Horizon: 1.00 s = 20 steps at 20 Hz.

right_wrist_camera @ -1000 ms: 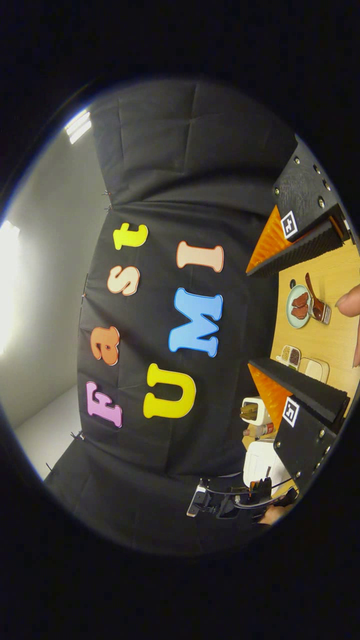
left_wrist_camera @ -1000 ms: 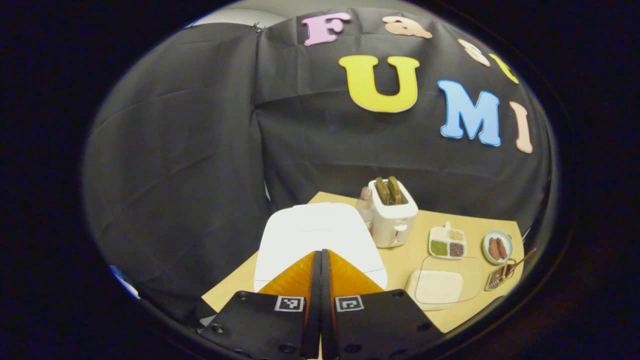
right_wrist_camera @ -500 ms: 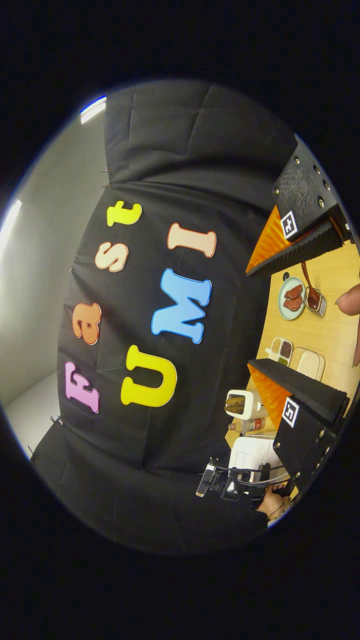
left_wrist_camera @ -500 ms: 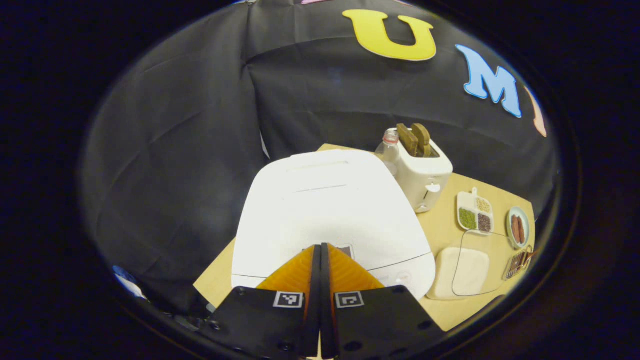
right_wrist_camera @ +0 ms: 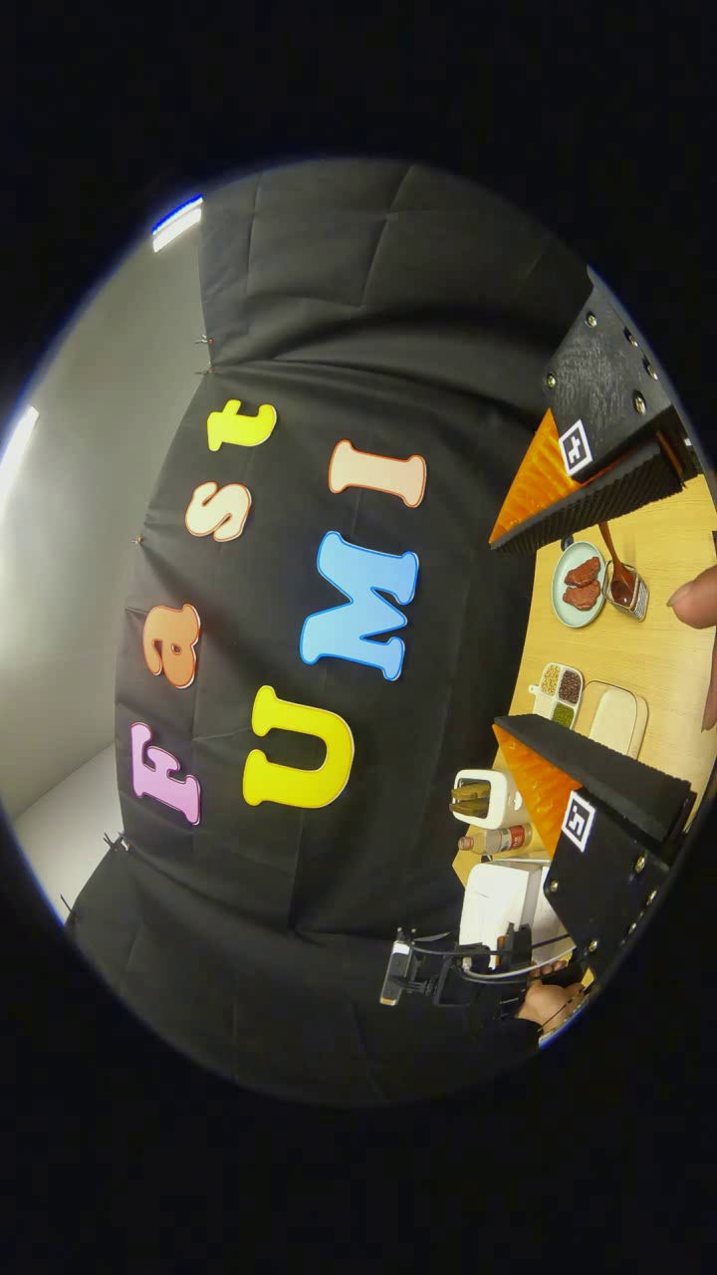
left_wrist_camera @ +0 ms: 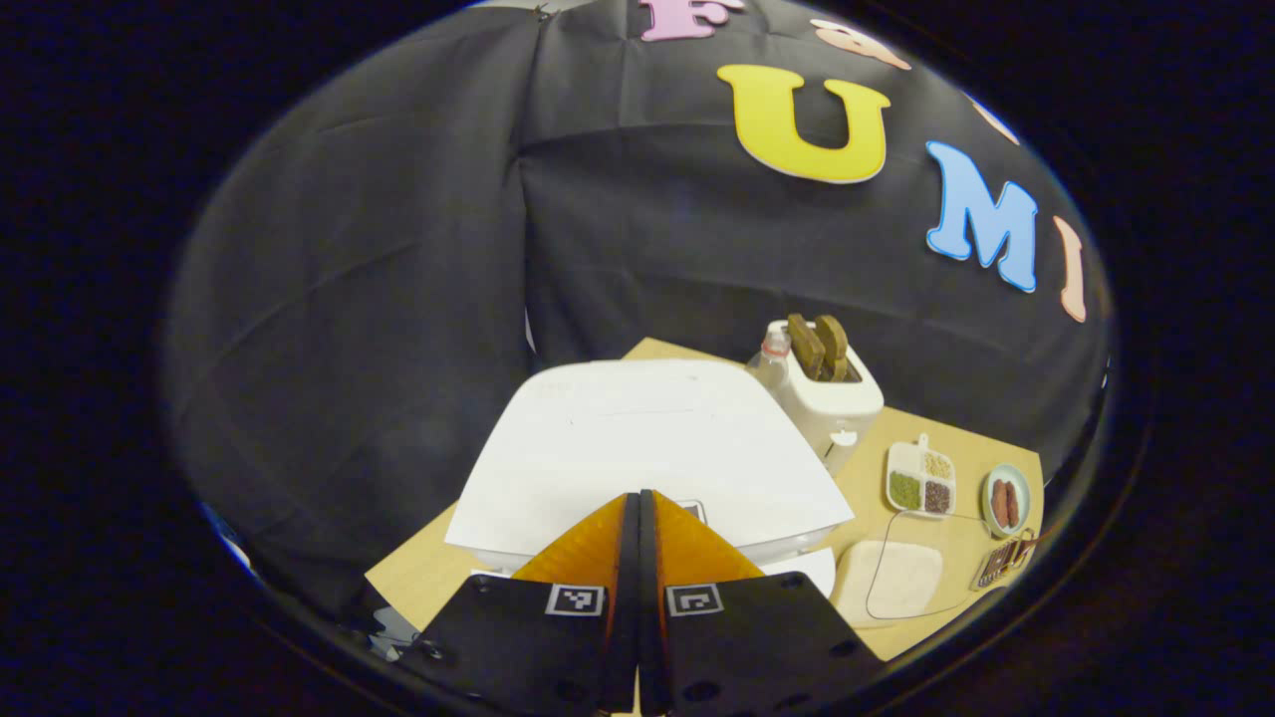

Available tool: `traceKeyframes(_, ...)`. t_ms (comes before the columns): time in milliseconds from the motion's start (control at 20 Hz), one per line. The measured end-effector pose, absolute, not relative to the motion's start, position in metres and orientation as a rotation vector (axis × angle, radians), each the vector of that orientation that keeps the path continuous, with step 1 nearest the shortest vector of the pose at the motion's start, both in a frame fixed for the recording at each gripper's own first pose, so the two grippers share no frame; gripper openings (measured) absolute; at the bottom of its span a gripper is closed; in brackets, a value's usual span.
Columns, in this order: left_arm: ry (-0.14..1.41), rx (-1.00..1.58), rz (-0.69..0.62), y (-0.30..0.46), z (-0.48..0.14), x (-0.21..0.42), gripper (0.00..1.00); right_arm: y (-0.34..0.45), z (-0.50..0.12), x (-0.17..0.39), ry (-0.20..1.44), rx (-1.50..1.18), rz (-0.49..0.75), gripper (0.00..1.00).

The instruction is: Close the left gripper, press the button to open the rice cooker; take a wooden spoon from the chopstick holder with the right hand, scoop a spoonful of rice and pour it into the rice cooker, then put the wooden spoon back into the chopstick holder.

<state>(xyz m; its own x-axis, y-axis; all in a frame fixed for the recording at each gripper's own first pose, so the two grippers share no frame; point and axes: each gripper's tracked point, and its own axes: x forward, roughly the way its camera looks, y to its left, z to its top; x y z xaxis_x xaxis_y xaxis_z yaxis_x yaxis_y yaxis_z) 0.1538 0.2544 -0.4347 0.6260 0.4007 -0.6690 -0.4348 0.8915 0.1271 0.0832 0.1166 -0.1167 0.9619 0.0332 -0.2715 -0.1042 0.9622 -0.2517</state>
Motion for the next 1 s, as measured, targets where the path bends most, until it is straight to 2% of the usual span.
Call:
traceKeyframes(200, 0.597, -0.014, 0.494, 0.255, -0.378, 0.166, 0.09, 0.105, -0.116, 0.073, 0.268, -0.254, 0.046, 0.99)
traceKeyframes(650, 0.546, -0.02, 0.447, 0.239, -0.343, 0.152, 0.09, 0.075, -0.118, 0.055, 0.258, -0.224, -0.017, 0.99)
traceKeyframes(900, 0.545, -0.004, 0.472, 0.243, -0.335, 0.132, 0.07, 0.043, -0.145, 0.06, 0.291, -0.187, -0.044, 0.99)
traceKeyframes(950, 0.555, -0.001, 0.488, 0.244, -0.335, 0.126, 0.12, 0.034, -0.155, 0.064, 0.313, -0.164, -0.046, 0.97)
traceKeyframes(1000, 0.557, -0.006, 0.499, 0.244, -0.333, 0.121, 0.09, 0.024, -0.167, 0.07, 0.335, -0.14, -0.05, 0.99)
